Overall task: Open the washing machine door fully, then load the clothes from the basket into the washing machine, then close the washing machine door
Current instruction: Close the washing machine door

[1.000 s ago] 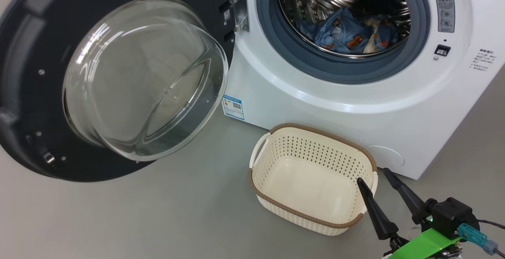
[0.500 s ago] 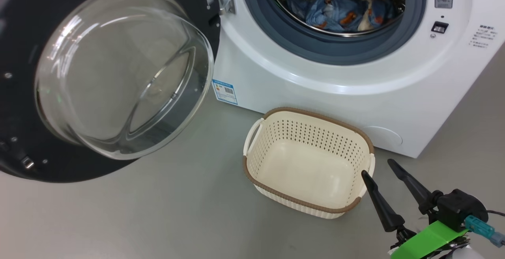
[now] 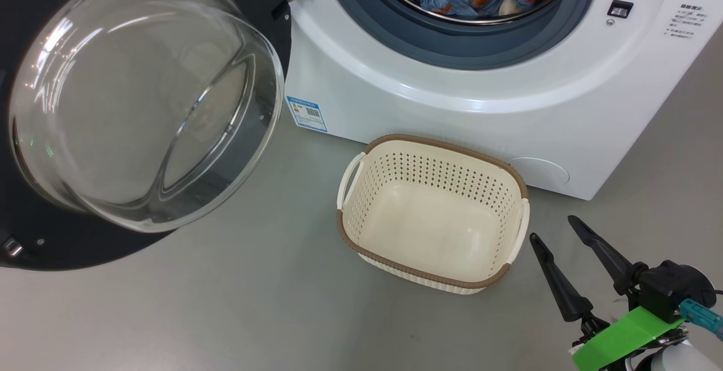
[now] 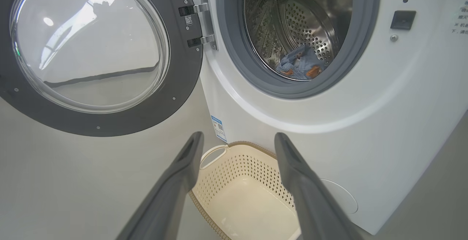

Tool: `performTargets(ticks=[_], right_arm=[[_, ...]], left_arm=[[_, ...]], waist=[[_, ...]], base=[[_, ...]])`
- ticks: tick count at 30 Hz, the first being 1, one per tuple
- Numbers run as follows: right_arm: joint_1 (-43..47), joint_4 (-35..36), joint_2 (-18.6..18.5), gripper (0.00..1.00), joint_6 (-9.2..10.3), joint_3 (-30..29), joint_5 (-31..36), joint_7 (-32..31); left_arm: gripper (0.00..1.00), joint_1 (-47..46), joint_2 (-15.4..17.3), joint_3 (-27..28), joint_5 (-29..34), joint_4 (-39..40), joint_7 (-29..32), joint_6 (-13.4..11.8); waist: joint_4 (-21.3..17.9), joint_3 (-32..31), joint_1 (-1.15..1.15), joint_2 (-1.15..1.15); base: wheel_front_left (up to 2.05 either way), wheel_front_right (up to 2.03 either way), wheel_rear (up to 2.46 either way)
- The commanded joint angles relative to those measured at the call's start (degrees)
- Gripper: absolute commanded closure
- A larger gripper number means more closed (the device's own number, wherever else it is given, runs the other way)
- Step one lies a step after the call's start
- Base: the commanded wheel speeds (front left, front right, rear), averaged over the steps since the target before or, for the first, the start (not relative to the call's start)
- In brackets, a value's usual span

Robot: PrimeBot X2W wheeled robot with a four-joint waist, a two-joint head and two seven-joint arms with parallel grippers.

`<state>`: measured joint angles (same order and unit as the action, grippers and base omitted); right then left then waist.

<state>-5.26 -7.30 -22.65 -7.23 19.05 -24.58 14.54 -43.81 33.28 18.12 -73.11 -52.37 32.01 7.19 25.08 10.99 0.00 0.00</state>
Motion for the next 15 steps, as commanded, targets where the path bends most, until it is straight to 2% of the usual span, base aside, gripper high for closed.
performTargets(ticks=[1,8,15], right_arm=[[-1.19,1.45,-1.10,0.00,-0.25,0.71,-0.10,0.46],[-1.44,1.41,-1.12,0.00,-0.25,0.52,0.07,0.46],[-1.24,1.02,-0.57,0.00,-0.25,0.32,0.15,0.46]], left_arm=[[1.00,-1.19,4.01,0.53,-0.62,1.02,1.15,0.29],[1.00,-0.51,3.98,-1.68,-2.10,2.21,5.34,0.29],[1.00,1.97,3.99,-5.13,-4.24,7.13,11.36,0.29]], waist=[[-0.02,-0.02,0.00,0.00],[0.31,-0.04,0.00,0.00],[0.68,-1.11,0.00,0.00]], base=[[0.00,0.00,0.00],[0.00,0.00,0.00],[0.00,0.00,0.00]])
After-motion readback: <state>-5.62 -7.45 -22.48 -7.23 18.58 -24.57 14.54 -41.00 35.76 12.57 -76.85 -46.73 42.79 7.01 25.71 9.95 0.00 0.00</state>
